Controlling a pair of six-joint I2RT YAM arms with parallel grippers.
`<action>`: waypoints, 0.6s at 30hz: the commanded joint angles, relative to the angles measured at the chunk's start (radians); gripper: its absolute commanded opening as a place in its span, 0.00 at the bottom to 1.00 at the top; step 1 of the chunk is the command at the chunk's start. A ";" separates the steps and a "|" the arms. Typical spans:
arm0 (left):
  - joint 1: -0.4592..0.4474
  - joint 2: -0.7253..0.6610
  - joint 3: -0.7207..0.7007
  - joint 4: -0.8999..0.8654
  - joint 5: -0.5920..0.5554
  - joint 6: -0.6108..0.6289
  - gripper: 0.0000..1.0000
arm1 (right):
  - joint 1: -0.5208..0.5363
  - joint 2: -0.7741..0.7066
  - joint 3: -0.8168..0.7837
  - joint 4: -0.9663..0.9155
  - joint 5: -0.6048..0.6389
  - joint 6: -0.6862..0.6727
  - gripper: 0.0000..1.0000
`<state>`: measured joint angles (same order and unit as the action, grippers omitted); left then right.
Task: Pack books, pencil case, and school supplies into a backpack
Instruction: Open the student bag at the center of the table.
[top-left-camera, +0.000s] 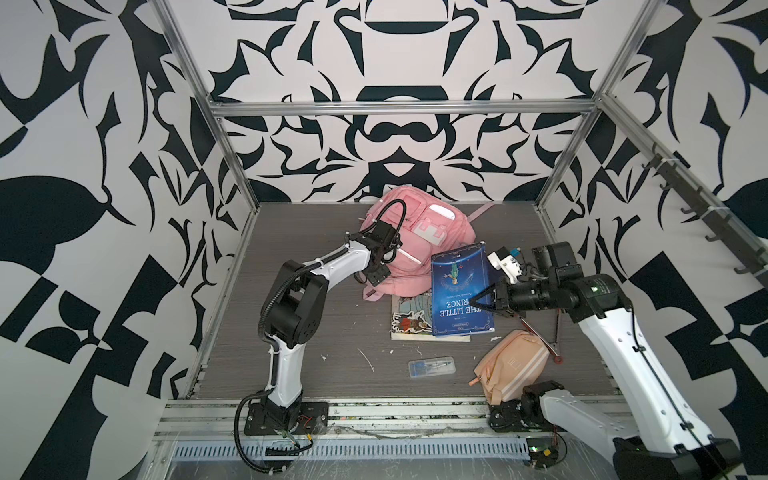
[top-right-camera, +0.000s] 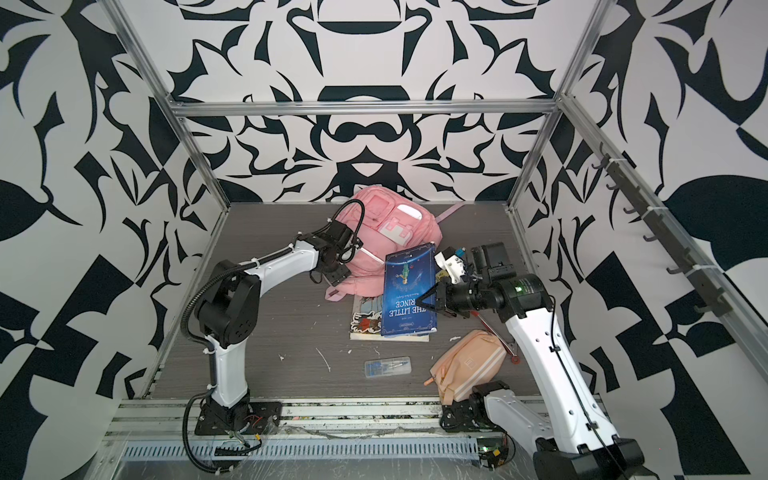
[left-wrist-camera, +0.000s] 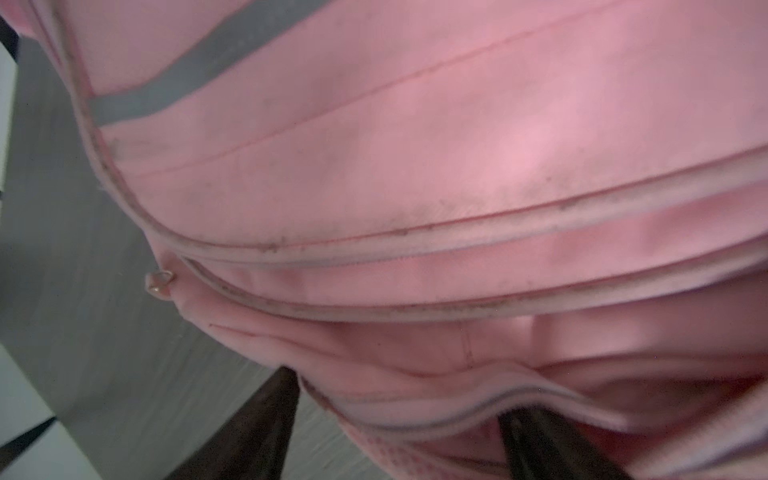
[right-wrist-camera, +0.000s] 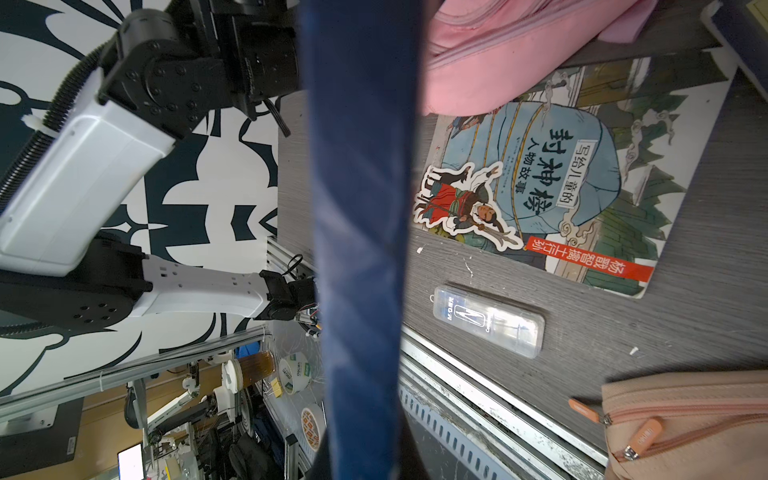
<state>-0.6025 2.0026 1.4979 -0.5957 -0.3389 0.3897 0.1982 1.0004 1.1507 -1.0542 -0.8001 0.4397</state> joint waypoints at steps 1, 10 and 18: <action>-0.035 0.021 0.011 0.077 -0.068 0.047 0.93 | -0.006 -0.020 0.007 0.032 -0.021 -0.010 0.00; -0.059 0.054 0.023 0.118 -0.041 0.092 0.99 | -0.017 -0.033 -0.005 0.059 -0.034 -0.006 0.00; -0.065 0.141 0.168 0.017 0.077 0.089 0.34 | -0.026 -0.056 -0.007 0.015 -0.016 -0.013 0.00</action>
<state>-0.6640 2.1101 1.6180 -0.5758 -0.3275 0.4866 0.1776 0.9756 1.1339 -1.0523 -0.7971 0.4427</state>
